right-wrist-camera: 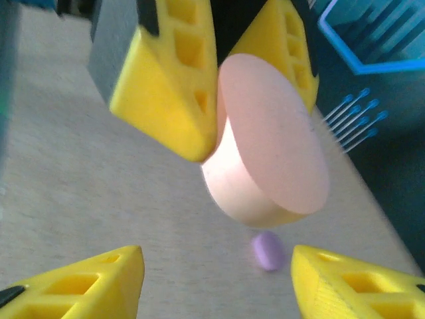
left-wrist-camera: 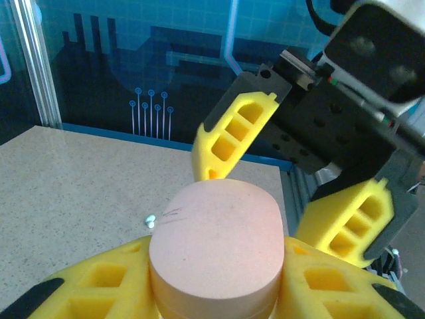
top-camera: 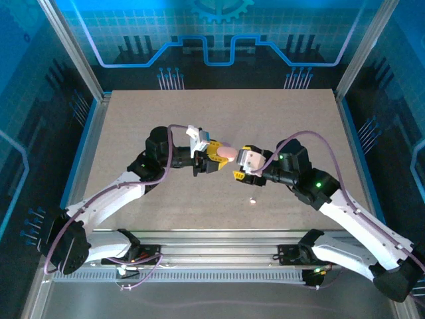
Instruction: Insert wireless bluetooth earbuds into charging case
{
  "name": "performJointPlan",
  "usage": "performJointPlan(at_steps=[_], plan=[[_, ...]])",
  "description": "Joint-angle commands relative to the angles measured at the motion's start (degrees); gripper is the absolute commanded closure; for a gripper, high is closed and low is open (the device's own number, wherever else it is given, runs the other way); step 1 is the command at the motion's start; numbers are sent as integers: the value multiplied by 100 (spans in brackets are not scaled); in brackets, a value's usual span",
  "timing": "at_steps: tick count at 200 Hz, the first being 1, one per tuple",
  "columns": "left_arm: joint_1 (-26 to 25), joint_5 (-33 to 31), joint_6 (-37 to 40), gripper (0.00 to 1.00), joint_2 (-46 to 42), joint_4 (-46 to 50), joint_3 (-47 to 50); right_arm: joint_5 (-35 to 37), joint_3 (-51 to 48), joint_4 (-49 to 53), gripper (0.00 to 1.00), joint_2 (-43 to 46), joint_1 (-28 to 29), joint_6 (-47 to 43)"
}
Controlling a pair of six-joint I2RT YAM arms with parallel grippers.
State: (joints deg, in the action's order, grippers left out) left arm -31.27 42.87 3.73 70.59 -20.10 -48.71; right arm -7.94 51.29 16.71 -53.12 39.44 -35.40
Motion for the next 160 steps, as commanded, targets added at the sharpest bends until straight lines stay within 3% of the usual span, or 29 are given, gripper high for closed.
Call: performJointPlan(at_steps=[1,24,47,63,74,98,123,142,160], plan=[[7,178,-202,68,-54,-284,-225,967,-368,-1516,38,100,222,-1230],[0,61,-78,68,-97,-243,-191,804,-369,-1758,36,75,166,-978],[-8,-283,0,68,-215,-441,-47,-256,223,-485,38,-23,-362,4],[-2,-285,73,68,-238,-236,-135,193,88,-416,38,149,-418,489],[-6,-281,74,68,-249,-269,-118,123,-171,-706,33,384,-608,1268],[-6,-734,228,69,-436,-806,211,-1501,75,-370,32,468,-1622,3758],[-7,-711,660,68,-462,-493,117,-2931,1152,868,31,-418,-2236,6304],[-4,-605,763,67,-407,-430,20,-4318,1497,732,32,-1113,-2340,7682],[-13,-613,765,67,-344,-510,-19,-4668,1433,257,30,-1350,-2189,8634]])
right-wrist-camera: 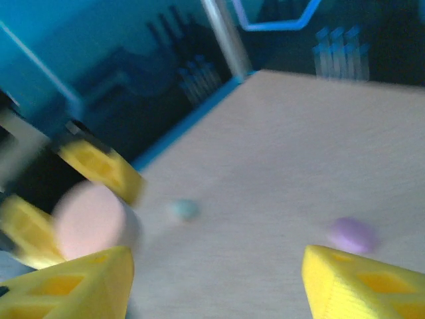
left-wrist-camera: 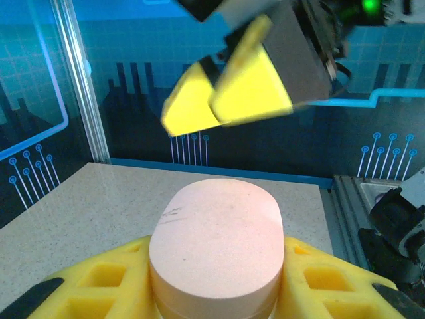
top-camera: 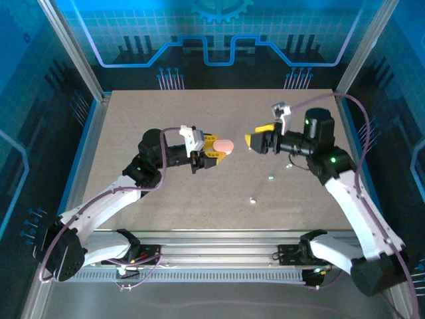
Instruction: Insert wireless bluetooth earbuds into charging case
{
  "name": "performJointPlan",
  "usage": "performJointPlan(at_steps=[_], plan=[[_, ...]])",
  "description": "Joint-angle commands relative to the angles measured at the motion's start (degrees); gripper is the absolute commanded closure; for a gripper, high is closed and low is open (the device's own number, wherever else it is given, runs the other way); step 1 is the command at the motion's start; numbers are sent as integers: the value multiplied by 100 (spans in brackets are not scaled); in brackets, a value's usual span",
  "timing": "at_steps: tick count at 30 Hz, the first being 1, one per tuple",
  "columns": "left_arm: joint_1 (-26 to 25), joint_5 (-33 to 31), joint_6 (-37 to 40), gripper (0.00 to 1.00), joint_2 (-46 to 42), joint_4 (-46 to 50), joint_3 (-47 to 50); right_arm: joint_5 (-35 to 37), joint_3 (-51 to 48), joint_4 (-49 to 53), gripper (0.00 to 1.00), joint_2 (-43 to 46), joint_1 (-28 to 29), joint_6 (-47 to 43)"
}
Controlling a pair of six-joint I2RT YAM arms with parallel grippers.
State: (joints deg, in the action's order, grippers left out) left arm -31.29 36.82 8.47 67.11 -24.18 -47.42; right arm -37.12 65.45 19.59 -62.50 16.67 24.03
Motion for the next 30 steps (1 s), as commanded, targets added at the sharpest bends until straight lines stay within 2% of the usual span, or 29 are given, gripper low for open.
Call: performJointPlan(at_steps=[1,6,9,22,23,25,27,30], plan=[[-10,-8,298,67,4,-102,-151,-1765,5,-77,30,-412,103,2733],[-39,2,287,66,86,-169,-217,-1768,-77,-482,32,-577,276,3441],[-60,1,287,66,131,-165,-243,-1808,-228,-949,38,-626,358,3812],[-131,17,-25,65,284,-571,-246,-2032,-412,-1353,50,-1033,565,4051],[-131,27,-21,65,294,-540,-257,-2066,-471,-1554,57,-1038,566,4166],[-127,15,18,64,307,-462,-264,-2077,-575,-1861,64,-1012,549,4360],[-132,-46,43,61,302,-403,-260,-2069,-619,-1933,78,-975,522,4412],[-132,-122,67,56,359,-293,-280,-2075,-696,-2130,89,-924,504,4611]])
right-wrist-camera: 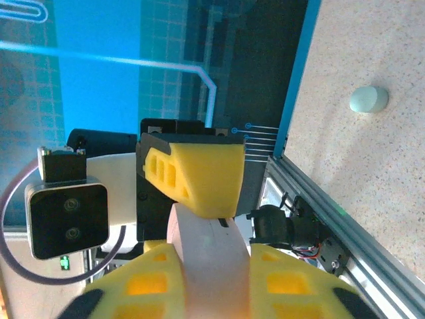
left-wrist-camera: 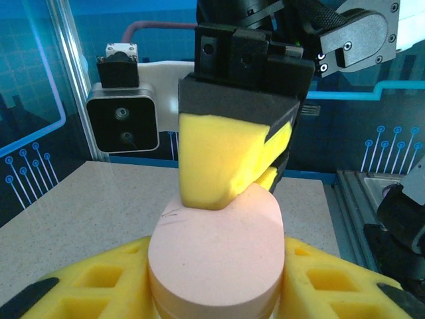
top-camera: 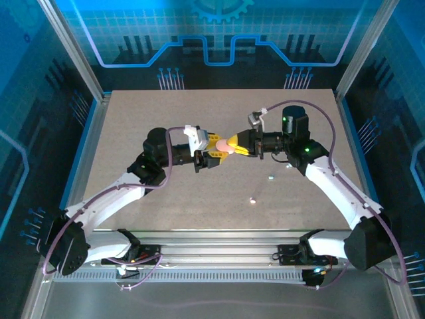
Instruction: Insert wireless bluetooth earbuds into charging case
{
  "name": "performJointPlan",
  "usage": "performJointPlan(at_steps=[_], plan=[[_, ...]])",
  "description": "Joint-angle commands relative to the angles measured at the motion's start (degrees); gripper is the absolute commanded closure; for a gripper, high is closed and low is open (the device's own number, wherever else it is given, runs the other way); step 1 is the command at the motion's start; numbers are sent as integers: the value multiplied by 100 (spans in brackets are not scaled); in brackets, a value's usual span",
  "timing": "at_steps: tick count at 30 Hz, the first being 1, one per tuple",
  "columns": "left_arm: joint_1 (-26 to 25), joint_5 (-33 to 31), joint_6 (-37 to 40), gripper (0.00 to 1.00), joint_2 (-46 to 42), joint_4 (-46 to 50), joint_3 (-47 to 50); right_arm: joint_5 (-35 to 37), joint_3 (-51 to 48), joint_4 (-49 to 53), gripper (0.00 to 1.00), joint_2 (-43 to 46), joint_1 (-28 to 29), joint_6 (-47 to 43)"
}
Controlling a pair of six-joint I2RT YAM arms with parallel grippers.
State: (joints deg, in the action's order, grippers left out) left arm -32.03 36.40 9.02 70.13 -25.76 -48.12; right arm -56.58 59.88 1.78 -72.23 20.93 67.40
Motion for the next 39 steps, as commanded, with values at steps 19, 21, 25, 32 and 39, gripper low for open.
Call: performJointPlan(at_steps=[19,21,25,32,39], plan=[[-30,-151,-346,36,233,-1054,221,-55,-820,-2681,97,156,-5,1985],[-20,-143,-363,37,246,-1092,229,-57,-803,-2692,97,160,-10,1996],[-30,-99,-435,48,269,-1211,201,-38,-828,-2765,97,165,-10,2064],[-21,-46,-543,58,278,-1325,177,-17,-889,-2850,96,145,8,2086],[-17,2,-713,55,308,-1458,173,3,-899,-2902,96,129,7,2093]])
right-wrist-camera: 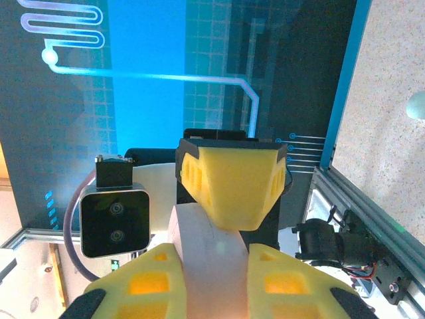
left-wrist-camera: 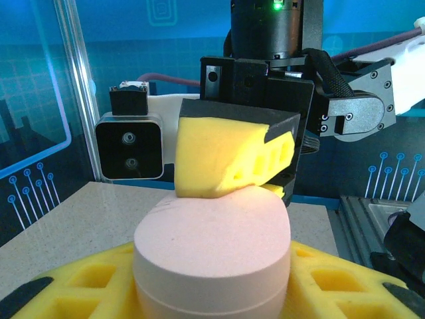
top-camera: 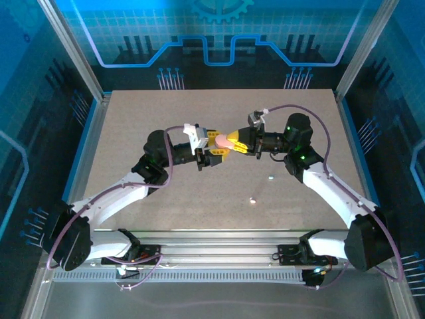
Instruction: Insert wireless bluetooth earbuds into charging case
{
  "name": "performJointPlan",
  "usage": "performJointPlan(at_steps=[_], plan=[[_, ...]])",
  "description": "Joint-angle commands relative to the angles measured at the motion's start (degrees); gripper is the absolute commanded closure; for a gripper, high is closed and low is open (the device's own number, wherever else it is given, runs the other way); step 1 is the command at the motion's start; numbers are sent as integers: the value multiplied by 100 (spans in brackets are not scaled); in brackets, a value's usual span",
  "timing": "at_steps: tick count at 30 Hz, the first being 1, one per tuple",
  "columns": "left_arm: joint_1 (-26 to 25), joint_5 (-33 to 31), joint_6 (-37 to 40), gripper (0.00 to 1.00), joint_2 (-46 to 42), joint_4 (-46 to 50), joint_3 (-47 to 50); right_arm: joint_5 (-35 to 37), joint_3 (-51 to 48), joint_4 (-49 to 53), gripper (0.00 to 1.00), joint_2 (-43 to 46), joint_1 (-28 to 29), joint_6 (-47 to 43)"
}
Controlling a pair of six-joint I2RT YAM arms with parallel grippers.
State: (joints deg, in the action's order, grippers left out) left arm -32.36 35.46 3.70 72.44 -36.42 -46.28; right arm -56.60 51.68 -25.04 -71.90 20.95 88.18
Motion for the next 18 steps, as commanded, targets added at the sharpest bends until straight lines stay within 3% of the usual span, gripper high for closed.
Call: performJointPlan(at_steps=[1,18], plan=[[11,116,-203,54,85,-411,-13,-6,-73,-225,96,97,6,0],[15,295,-412,51,138,-461,-83,32,-88,-414,96,62,10,-38]])
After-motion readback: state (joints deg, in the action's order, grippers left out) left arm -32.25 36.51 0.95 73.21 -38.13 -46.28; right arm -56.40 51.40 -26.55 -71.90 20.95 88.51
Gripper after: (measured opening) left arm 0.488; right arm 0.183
